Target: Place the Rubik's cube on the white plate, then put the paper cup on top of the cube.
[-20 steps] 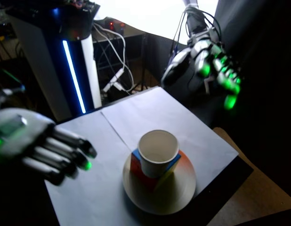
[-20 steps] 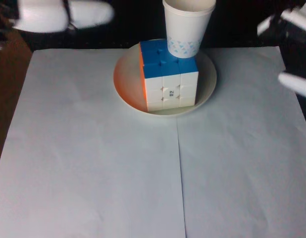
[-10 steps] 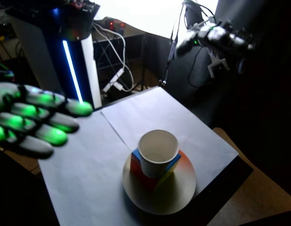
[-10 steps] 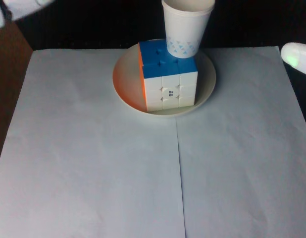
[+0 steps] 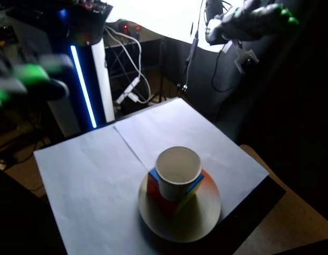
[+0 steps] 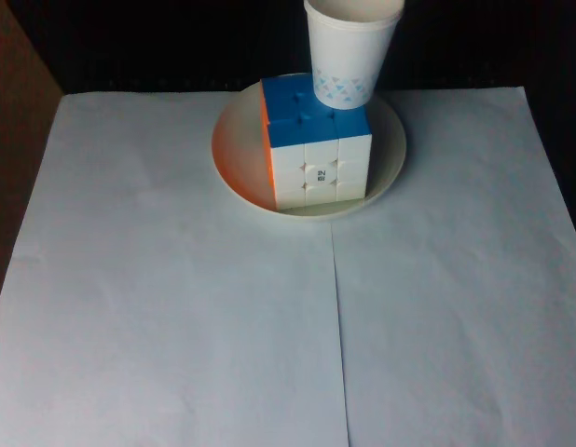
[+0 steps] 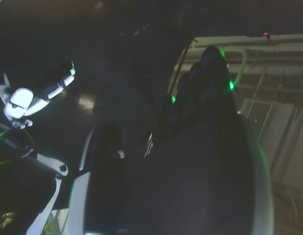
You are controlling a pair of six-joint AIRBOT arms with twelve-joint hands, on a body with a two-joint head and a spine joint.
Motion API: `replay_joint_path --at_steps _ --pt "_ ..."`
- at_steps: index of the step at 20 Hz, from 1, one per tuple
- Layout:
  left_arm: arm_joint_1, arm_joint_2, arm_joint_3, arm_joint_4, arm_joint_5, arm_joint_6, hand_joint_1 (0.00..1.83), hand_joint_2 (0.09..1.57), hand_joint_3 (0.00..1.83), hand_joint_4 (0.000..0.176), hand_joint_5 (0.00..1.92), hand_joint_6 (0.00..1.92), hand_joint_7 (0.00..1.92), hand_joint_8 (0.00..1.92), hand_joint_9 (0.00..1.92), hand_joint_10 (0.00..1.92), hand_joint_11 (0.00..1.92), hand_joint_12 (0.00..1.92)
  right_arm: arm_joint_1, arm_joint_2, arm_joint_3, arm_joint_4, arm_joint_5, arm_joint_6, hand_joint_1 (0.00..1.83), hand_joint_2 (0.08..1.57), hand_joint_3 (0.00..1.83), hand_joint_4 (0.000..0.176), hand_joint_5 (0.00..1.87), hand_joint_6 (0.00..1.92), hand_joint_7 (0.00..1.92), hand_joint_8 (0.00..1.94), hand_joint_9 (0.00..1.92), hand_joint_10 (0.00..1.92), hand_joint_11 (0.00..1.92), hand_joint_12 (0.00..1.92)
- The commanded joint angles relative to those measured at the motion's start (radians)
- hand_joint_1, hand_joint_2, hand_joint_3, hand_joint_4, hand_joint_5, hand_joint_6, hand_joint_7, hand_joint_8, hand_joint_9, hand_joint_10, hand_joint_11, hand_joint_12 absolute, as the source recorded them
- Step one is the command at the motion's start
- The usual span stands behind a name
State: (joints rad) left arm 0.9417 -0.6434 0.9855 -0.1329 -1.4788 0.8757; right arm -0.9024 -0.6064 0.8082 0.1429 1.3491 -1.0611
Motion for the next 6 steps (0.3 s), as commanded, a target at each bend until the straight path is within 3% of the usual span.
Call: replay_joint_path --at_steps 1,2,3,4,5,6 --pt "0.004 0.005 -0.001 -0.037 -0.151 0.003 0.12 1.41 0.00 0.051 0.00 0.00 0.00 0.00 0.00 0.00 0.00 0.00 0.006 0.009 -0.007 -0.002 0.162 -0.013 0.23 1.31 0.00 0.174 0.00 0.00 0.00 0.00 0.00 0.00 0.00 0.00" --pt "0.019 0.005 -0.003 -0.045 -0.170 0.003 0.16 1.40 0.00 0.000 0.00 0.00 0.00 0.00 0.00 0.00 0.05 0.03 0.006 0.011 -0.011 -0.002 0.176 -0.015 0.24 1.29 0.00 0.176 0.00 0.00 0.00 0.00 0.00 0.00 0.01 0.00" --pt "0.034 0.007 -0.006 -0.051 -0.202 0.002 0.38 1.36 0.00 0.119 0.24 0.09 0.01 0.00 0.02 0.01 0.00 0.38 0.006 0.012 -0.012 -0.002 0.196 -0.015 0.23 1.23 0.01 0.155 0.00 0.00 0.00 0.00 0.01 0.00 0.00 0.49" --pt "0.041 0.007 -0.007 -0.053 -0.216 0.002 0.43 1.35 0.00 0.168 0.34 0.16 0.02 0.00 0.02 0.00 0.00 0.45 0.006 0.014 -0.012 -0.002 0.207 -0.015 0.20 1.27 0.01 0.126 0.00 0.00 0.02 0.00 0.05 0.02 0.00 0.69" --pt "0.049 0.008 -0.008 -0.053 -0.238 0.002 0.47 1.34 0.00 0.176 0.22 0.34 0.00 0.00 0.00 0.00 0.00 0.24 0.006 0.018 -0.013 -0.003 0.225 -0.015 0.27 1.30 0.00 0.059 0.00 0.00 0.06 0.01 0.12 0.06 0.00 0.99" --pt "0.059 0.009 -0.010 -0.053 -0.251 0.002 0.34 1.36 0.00 0.176 0.04 0.14 0.00 0.00 0.01 0.00 0.00 0.38 0.005 0.023 -0.017 -0.005 0.239 -0.015 0.29 1.27 0.00 0.048 0.03 0.01 0.12 0.02 0.21 0.10 0.00 1.23"
